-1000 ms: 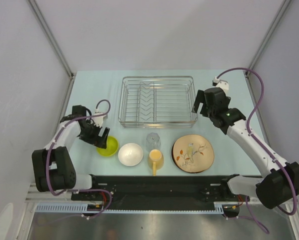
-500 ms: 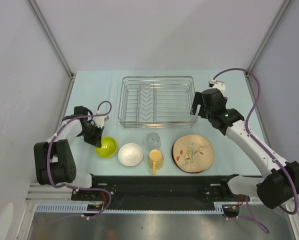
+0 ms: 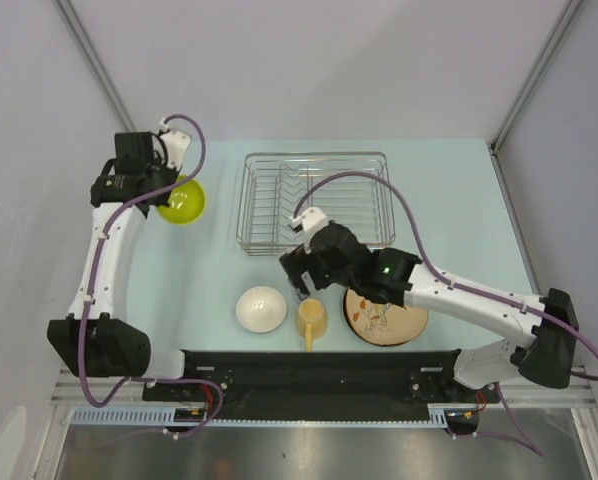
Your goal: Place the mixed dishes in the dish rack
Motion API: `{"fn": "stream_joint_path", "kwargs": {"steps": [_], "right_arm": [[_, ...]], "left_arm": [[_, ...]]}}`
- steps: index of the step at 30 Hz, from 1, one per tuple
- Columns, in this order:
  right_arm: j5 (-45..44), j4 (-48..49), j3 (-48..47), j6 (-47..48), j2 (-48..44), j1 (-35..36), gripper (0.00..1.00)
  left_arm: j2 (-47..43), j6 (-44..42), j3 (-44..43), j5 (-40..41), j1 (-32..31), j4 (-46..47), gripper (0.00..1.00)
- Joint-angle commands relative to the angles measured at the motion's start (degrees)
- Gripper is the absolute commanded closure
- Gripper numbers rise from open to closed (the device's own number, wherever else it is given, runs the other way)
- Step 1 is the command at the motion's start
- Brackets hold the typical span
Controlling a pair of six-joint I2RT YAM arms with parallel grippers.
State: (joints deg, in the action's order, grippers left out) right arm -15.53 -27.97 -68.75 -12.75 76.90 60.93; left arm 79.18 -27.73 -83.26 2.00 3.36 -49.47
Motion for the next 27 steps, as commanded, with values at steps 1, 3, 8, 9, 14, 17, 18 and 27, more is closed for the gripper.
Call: {"fn": "stream_joint_path", "kwargs": {"steps": [1,3,8,9,14,17,18,27], "right_arm": [[5.1,3.9,-3.8,4.8,4.2,4.7,0.04],[4.6,5.1,-4.4,4.8,5.3,6.6,0.05],[0.2,7.4,-2.5,2.4,5.2,10.3,0.05],[-0.9,7.9,-1.7,2.0,4.6,11.5,0.06],[-0.1,13.0,2.8,2.4,2.4,13.8,0.05],[1.2,12.7,1.8,4.6,4.0,14.7,0.05],[0.9,12.4,1.3,5.2,4.5,15.2,0.05],[1.1,17.1,4.1,6.6,7.7,17.3,0.05]], "left_arm": [[4.9,2.1,-9.3,14.8,-10.5,3.9,1.0],[8.3,2.0,-14.6,18.4,-14.1,4.2,1.0],[20.2,-2.1,-21.4,30.7,-24.4,8.8,1.0],[22.0,-3.1,-22.8,32.7,-25.4,9.7,1.0],[34.8,-7.1,-34.4,39.6,-27.3,8.6,1.0],[40.9,-7.5,-42.1,41.3,-27.6,5.5,1.0],[41.8,-7.9,-43.1,42.8,-27.9,5.5,1.0],[46.0,-11.6,-41.6,49.8,-29.5,7.4,1.0]]}}
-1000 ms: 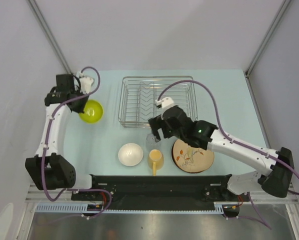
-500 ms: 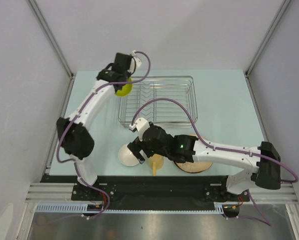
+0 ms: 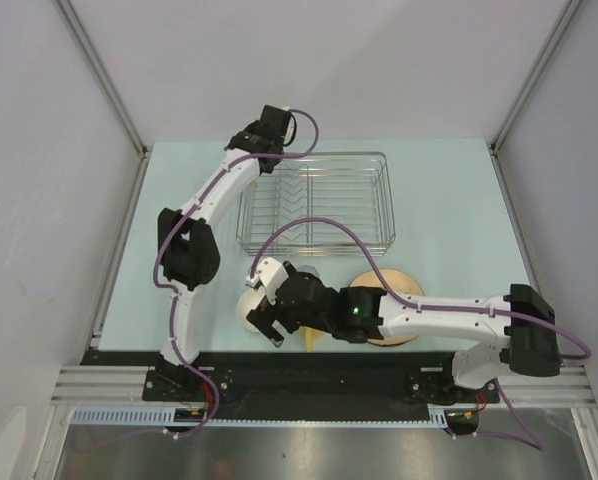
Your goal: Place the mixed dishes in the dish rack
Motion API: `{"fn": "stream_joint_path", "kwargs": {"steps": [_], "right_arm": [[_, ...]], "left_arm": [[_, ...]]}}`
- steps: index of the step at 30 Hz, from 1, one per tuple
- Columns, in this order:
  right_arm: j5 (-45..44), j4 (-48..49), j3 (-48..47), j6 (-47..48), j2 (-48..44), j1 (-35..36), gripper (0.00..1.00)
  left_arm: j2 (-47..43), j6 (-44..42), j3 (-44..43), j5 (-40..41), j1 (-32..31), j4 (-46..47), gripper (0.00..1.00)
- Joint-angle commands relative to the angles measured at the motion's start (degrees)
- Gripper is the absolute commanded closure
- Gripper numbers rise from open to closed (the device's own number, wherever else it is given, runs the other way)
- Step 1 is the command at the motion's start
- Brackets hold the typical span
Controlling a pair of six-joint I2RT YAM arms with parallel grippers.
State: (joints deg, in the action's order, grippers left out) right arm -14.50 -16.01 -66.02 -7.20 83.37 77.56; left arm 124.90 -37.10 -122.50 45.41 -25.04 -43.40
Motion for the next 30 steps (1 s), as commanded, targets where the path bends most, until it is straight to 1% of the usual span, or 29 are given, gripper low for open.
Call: {"fn": "stream_joint_path", "kwargs": {"steps": [1,4,9,13,17,22,30], "right_arm": [[0.2,6.4,1.7,1.4,2.0,0.7,0.05],[0.8,8.2,1.9,2.5,4.0,1.2,0.05],[0.8,9.2,1.7,4.6,7.6,3.0,0.07],[-0.3,9.6,2.1,7.0,9.8,5.3,0.07],[-3.1,8.9,1.9,9.9,11.7,7.1,0.09],[-3.3,10.0,1.7,10.5,14.4,7.0,0.1],[-1.2,13.0,0.5,9.2,19.2,4.4,0.13]], "left_arm": [[0.3,-2.4,-1.7,6.9,-1.3,2.0,1.0],[0.3,-2.3,-0.5,6.9,-2.4,2.5,1.0],[2.1,-2.4,-1.7,6.6,-3.4,2.4,1.0],[4.6,-0.6,-4.5,5.5,-3.7,-1.0,1.0],[5.4,0.3,-4.7,4.7,-3.8,-1.4,1.0],[6.6,0.7,-4.7,4.2,-3.9,-1.7,1.0],[8.8,2.2,-4.8,4.0,-4.1,-1.9,1.0]]}}
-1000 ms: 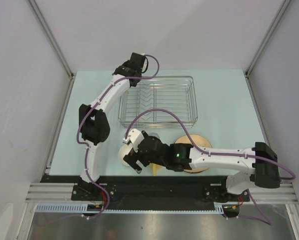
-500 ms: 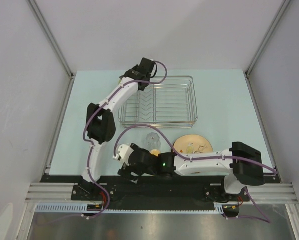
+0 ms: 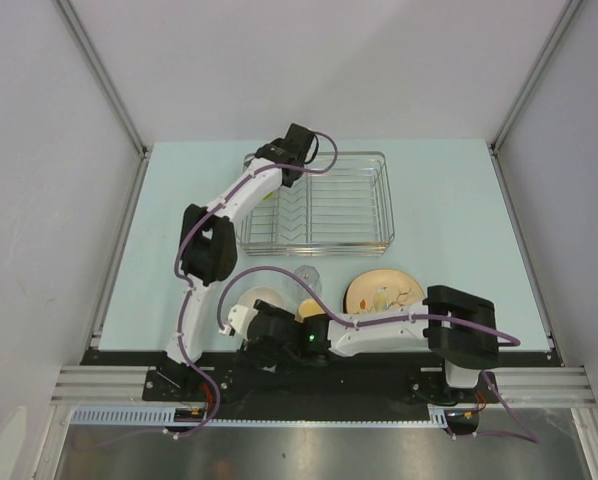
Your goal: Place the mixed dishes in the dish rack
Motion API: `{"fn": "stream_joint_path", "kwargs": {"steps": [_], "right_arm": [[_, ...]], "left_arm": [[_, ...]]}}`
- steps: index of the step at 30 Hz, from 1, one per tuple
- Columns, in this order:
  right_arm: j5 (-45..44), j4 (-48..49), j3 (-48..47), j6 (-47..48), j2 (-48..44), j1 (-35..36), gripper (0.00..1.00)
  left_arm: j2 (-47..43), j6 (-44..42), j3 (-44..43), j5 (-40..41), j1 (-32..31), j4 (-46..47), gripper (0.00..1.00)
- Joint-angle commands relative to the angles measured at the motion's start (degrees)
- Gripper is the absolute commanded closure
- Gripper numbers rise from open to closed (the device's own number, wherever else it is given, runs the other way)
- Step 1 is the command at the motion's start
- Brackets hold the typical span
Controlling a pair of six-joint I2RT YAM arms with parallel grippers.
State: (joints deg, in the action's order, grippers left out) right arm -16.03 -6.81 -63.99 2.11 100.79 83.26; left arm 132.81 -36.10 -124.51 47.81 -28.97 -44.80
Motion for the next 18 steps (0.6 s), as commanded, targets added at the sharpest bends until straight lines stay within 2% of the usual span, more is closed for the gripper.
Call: {"fn": "stream_joint_path", "kwargs": {"steps": [1,8,9,11,12,13,14,17,18], "right_arm": [[0.6,4.1,-1.6,-0.2,2.5,-1.4,0.14],[1.8,5.6,-1.7,-1.0,3.4,-3.5,0.19],[1.9,5.8,-1.4,-1.2,3.3,-3.7,0.2],[2.1,5.8,-1.3,-1.4,3.1,-4.1,0.23],[2.1,5.8,-1.3,-1.5,3.0,-4.1,0.24],[2.1,5.8,-1.2,-1.6,3.0,-4.2,0.25],[2.2,5.8,-1.1,-1.6,3.0,-4.3,0.27],[2.3,5.7,-1.3,-1.7,2.9,-4.3,0.3],[2.3,5.7,-1.4,-1.7,2.9,-4.3,0.31]], "left_arm": [[1.1,1.2,-2.9,1.7,-0.3,-0.5,1.0],[3.9,2.3,-3.3,1.7,-1.2,-1.3,0.88],[4.2,2.3,-3.4,1.7,-1.1,-1.3,0.78],[4.6,2.3,-3.7,1.8,-1.2,-1.1,0.64],[4.6,2.2,-3.8,1.9,-1.3,-1.0,0.44],[4.8,2.0,-3.9,2.1,-1.3,-0.8,0.34],[4.8,1.6,-4.0,2.3,-1.4,-0.4,0.29],[5.1,1.3,-4.6,2.5,-1.6,-0.6,0.23],[5.0,1.3,-4.8,2.6,-1.7,-0.7,0.17]]}}
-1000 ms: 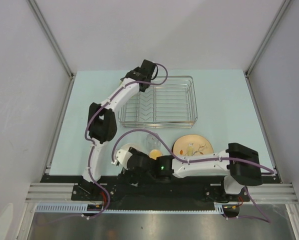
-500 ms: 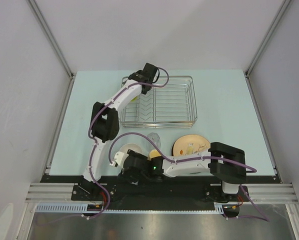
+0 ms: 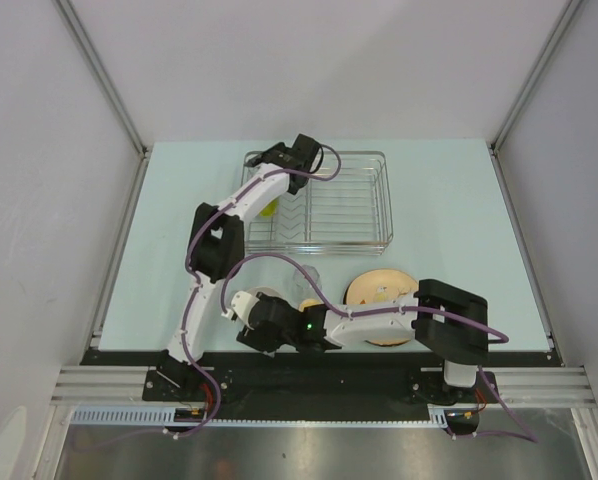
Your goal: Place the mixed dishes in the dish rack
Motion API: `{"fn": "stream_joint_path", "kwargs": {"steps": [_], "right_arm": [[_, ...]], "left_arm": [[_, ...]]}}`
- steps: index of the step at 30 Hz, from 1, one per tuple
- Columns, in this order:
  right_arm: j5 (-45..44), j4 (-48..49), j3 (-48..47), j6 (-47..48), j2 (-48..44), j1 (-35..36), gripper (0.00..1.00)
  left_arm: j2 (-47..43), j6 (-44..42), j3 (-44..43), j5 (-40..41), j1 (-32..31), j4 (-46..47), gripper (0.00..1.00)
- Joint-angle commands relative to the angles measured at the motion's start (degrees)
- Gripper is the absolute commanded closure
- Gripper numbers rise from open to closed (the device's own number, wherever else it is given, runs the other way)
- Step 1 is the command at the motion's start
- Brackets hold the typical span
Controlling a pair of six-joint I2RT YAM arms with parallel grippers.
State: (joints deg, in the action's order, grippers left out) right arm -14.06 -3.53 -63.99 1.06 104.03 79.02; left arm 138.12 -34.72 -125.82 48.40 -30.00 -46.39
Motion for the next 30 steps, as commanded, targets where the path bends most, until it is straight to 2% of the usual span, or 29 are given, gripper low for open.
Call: {"fn": "stream_joint_path", "kwargs": {"steps": [1,2,3,11,14,15,16,18,24,30], "right_arm": [[0.3,2.3,-1.4,-0.7,-0.3,0.0,0.33],[0.3,2.3,-1.5,-0.7,-0.2,0.1,0.34],[0.4,2.1,-1.5,-0.8,-0.3,0.0,0.35],[0.8,1.6,-1.5,-0.8,-0.4,-0.2,0.55],[1.2,1.4,-1.7,-0.8,-0.2,-0.5,0.73],[1.5,1.4,-2.1,-0.8,-0.2,-0.6,0.85],[1.8,1.1,-2.5,-0.8,-0.2,-0.5,0.92],[1.9,-0.3,-4.1,-0.8,-0.6,-0.7,1.0],[3.9,-3.2,-6.6,-0.8,-4.3,-1.5,1.0],[8.4,-4.1,-9.4,-2.3,-6.1,-3.9,1.0]], "left_arm": [[-0.4,-0.1,-3.8,2.1,-0.7,0.9,0.13],[-0.7,-0.1,-4.0,2.0,-0.8,0.5,0.1],[-1.0,0.0,-4.1,2.1,-0.9,0.3,0.0],[-8.4,0.6,-4.8,0.3,-1.0,-2.7,0.0],[-10.8,-0.3,-6.5,0.2,-1.1,-3.2,0.0],[-12.3,-0.3,-7.2,-0.1,-1.0,-3.4,0.0],[-13.1,-0.6,-8.4,0.0,-0.9,-3.4,0.0],[-16.0,-0.9,-9.4,-0.2,-0.8,-3.3,0.0],[-21.7,0.1,-9.5,-1.3,1.5,-4.1,0.0],[-25.9,9.0,-8.7,-8.7,8.0,-10.6,0.0]]}}
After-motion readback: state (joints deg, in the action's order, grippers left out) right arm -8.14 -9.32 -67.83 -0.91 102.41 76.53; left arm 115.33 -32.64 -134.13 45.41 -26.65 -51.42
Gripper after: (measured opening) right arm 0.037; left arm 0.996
